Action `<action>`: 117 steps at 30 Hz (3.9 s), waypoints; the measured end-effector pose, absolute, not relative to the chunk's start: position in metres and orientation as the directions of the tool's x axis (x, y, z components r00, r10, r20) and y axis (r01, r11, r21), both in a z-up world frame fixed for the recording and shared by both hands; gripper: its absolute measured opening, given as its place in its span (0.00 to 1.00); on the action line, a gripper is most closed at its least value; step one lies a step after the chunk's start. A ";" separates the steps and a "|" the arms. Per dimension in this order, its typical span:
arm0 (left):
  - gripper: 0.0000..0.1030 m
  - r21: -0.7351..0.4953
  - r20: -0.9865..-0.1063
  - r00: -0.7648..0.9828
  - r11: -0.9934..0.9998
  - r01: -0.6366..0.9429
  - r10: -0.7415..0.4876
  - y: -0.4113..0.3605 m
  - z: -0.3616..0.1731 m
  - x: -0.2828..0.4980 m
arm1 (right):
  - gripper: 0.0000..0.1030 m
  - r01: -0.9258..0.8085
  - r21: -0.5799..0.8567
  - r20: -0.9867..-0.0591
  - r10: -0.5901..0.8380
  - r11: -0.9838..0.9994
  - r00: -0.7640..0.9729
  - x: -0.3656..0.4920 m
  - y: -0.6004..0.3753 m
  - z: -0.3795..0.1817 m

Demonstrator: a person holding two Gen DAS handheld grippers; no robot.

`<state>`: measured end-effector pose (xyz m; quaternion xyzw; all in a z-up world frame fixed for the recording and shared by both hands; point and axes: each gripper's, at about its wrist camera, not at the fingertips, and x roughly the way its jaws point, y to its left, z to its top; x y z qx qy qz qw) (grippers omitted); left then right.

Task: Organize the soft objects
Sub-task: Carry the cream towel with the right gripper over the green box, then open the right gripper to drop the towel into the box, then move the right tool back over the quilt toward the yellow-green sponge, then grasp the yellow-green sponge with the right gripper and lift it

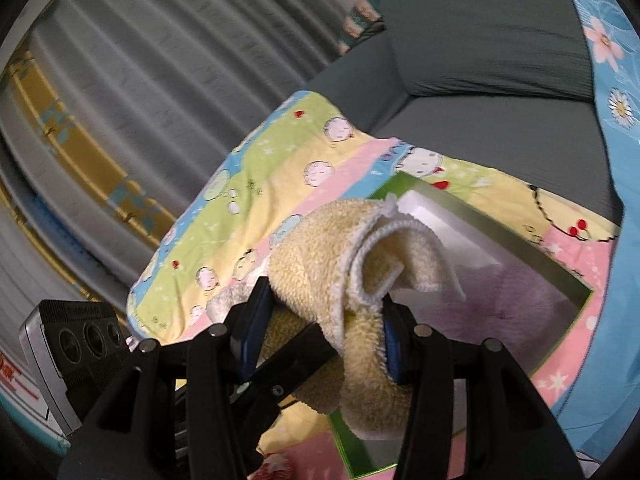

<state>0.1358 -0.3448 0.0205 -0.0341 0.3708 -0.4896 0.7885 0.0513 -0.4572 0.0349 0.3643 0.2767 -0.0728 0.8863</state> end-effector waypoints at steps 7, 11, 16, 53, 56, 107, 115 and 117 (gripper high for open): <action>0.35 -0.415 -0.598 0.209 0.522 0.746 -0.774 -0.367 0.004 0.143 | 0.47 0.402 0.602 -0.584 0.037 0.690 0.811 0.054 -0.474 0.018; 0.35 -0.428 -0.623 0.185 0.529 0.732 -0.760 -0.375 -0.006 0.145 | 0.47 0.433 0.595 -0.611 0.030 0.677 0.791 0.054 -0.482 0.010; 0.35 -0.420 -0.652 0.182 0.551 0.721 -0.736 -0.381 -0.011 0.144 | 0.47 0.472 0.577 -0.638 0.007 0.667 0.770 0.055 -0.487 0.003; 0.81 -0.315 -0.637 0.600 0.874 0.370 -0.484 -0.104 0.016 0.058 | 0.99 0.235 0.332 -0.532 -0.024 0.914 0.846 0.012 -0.341 0.085; 0.81 -0.285 -0.650 0.619 0.896 0.340 -0.441 -0.089 0.013 0.050 | 0.99 0.181 0.300 -0.566 0.022 0.937 0.824 0.010 -0.317 0.081; 0.81 -0.451 -0.719 0.599 0.892 -0.016 -0.353 0.075 -0.068 0.046 | 0.99 -0.106 0.291 -0.847 0.308 0.951 0.434 0.253 -0.089 -0.013; 0.81 -0.467 -0.733 0.576 0.883 -0.038 -0.363 0.084 -0.080 0.051 | 0.77 -0.105 0.273 -0.884 0.292 0.956 0.365 0.292 -0.082 -0.050; 0.81 -0.472 -0.735 0.573 0.880 -0.049 -0.362 0.087 -0.081 0.052 | 0.68 -0.106 0.284 -0.880 0.303 0.953 0.366 0.293 -0.084 -0.052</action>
